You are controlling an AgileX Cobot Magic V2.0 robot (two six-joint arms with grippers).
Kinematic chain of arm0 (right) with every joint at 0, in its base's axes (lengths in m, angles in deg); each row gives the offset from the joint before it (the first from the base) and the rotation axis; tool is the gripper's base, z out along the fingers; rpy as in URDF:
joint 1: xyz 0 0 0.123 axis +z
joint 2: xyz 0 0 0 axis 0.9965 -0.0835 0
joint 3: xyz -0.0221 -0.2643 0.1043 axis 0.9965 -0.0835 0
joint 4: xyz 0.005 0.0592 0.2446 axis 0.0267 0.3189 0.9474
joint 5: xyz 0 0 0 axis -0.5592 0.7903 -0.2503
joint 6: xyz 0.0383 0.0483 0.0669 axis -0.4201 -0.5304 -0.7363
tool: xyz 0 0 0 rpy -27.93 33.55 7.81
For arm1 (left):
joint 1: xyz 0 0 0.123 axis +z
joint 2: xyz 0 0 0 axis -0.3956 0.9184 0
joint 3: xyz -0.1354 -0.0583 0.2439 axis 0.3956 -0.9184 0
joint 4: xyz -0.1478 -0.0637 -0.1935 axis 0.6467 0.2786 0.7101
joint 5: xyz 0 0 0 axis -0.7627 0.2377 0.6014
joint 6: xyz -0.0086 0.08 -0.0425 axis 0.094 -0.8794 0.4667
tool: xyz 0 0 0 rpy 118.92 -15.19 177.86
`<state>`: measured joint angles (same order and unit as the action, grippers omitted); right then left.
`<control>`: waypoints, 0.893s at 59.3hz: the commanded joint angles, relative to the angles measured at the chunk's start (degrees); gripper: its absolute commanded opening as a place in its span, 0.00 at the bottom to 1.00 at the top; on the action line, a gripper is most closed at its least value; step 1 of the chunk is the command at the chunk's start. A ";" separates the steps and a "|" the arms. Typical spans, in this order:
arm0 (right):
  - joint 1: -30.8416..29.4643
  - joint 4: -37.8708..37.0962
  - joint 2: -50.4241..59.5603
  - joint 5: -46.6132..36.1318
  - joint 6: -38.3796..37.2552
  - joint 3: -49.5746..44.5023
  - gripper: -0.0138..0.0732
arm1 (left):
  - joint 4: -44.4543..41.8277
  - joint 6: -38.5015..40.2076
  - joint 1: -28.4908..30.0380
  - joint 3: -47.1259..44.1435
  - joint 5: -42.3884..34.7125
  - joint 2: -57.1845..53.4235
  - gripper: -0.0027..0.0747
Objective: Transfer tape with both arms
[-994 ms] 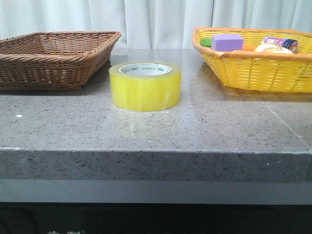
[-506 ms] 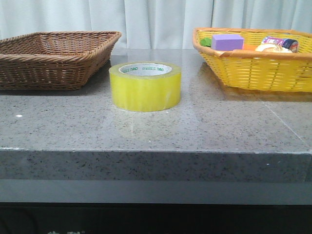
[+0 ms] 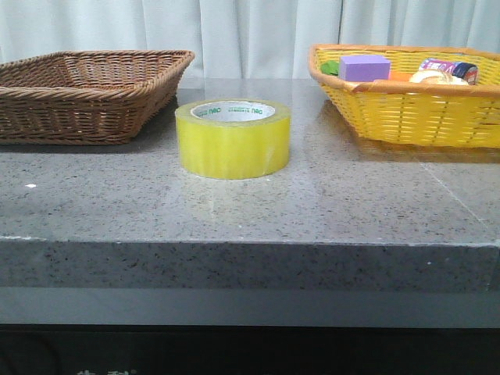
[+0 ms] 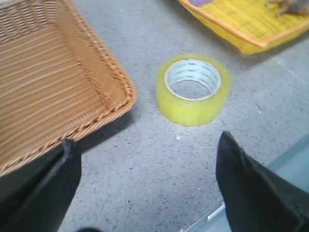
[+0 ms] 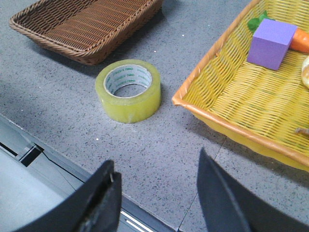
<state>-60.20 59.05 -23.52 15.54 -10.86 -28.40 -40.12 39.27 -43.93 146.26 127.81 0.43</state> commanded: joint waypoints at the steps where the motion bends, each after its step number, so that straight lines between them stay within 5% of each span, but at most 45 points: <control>1: -0.40 0.30 0.17 -3.77 0.15 1.39 0.61 | 5.77 -7.00 -0.40 3.84 -1.30 2.84 0.77; 21: -0.40 0.30 0.17 -3.77 0.15 1.39 0.61 | 9.00 -21.96 -8.08 13.14 3.62 16.40 0.77; 53: -0.40 0.30 0.17 -3.77 0.15 1.39 0.61 | -2.19 -15.61 -20.35 31.75 10.76 40.31 0.77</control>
<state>-60.20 59.05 -23.52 15.54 -11.00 -28.40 -40.79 20.39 -63.11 174.09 139.87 40.32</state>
